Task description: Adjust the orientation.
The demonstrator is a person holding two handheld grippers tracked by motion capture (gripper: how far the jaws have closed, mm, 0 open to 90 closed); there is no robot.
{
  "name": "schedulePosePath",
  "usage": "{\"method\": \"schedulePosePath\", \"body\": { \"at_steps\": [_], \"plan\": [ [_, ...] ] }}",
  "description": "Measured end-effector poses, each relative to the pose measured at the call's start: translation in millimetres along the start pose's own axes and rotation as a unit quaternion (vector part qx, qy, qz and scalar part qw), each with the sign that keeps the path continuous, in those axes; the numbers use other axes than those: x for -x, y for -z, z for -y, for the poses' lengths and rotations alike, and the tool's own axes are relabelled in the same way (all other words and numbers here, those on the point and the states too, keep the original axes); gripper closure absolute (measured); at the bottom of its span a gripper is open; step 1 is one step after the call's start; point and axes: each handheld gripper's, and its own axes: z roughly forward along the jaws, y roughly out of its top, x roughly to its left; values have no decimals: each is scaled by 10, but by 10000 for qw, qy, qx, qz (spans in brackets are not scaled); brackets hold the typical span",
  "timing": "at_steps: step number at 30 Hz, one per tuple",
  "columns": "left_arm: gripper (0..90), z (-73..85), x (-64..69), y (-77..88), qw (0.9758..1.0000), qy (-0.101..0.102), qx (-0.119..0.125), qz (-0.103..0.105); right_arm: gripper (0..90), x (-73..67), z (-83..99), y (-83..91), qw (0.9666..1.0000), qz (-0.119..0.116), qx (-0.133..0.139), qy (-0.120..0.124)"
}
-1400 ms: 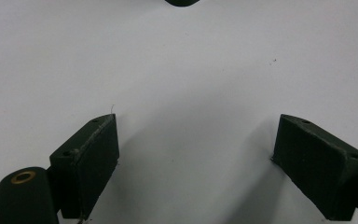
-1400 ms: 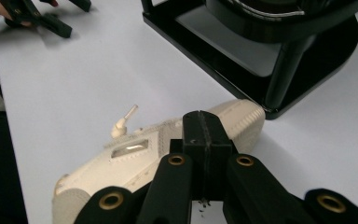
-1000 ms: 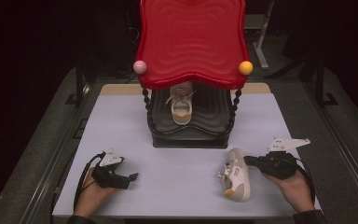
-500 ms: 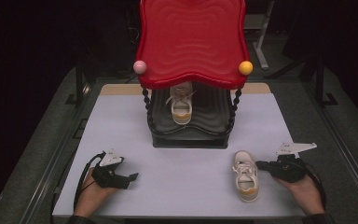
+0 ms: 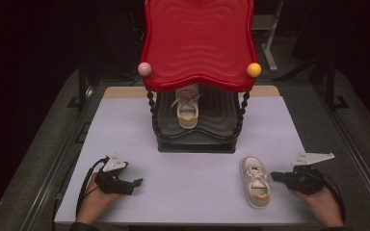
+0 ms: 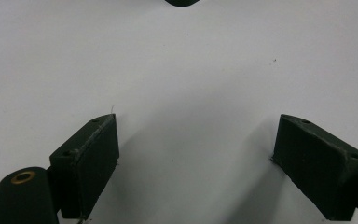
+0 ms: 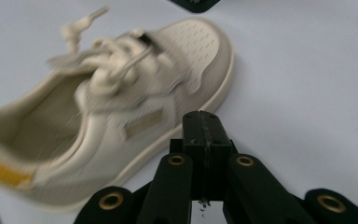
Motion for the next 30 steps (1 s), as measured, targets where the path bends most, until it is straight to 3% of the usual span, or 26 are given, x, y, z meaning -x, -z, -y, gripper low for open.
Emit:
{"method": "schedulePosePath", "body": {
  "at_steps": [9, 21, 30],
  "plan": [
    [131, 0, 0, 0, 10000, -3, -1, 0, 898, -250, 239, 26, 9988, -291, -350, 154],
    [131, 0, 0, -2, 10000, 9, 2, 2, 898, -332, 144, -101, 9971, -457, -503, 331],
    [131, -1, -1, -2, 10000, 6, 0, 4, 898, -431, -7, -272, 9942, -612, -611, 636]
  ]
}}
